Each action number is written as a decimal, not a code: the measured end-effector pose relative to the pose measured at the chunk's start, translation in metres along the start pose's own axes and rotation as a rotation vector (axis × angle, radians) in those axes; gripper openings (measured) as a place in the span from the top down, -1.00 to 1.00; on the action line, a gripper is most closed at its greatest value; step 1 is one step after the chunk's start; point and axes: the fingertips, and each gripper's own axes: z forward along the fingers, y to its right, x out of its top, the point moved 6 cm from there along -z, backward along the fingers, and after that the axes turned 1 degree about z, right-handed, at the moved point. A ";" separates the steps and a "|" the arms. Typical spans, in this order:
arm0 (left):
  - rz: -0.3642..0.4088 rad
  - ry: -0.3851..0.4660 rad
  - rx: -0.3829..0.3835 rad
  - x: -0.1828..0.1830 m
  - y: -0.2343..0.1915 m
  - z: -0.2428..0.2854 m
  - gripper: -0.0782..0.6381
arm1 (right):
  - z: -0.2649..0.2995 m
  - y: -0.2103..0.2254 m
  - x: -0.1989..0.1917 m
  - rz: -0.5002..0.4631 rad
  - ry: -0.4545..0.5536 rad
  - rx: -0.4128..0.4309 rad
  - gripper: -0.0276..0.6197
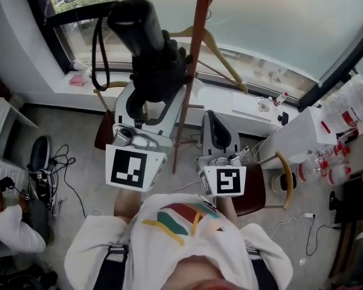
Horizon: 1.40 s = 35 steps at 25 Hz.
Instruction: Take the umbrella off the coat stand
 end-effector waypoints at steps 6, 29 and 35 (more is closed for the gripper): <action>-0.015 -0.057 0.042 -0.046 0.014 -0.027 0.16 | -0.002 0.000 -0.008 -0.017 -0.061 -0.008 0.91; -0.043 -0.166 0.077 -0.113 0.026 -0.046 0.16 | -0.003 0.006 -0.029 -0.127 -0.137 -0.088 0.91; -0.053 -0.194 0.089 -0.119 0.023 -0.049 0.16 | -0.003 0.004 -0.031 -0.129 -0.146 -0.091 0.91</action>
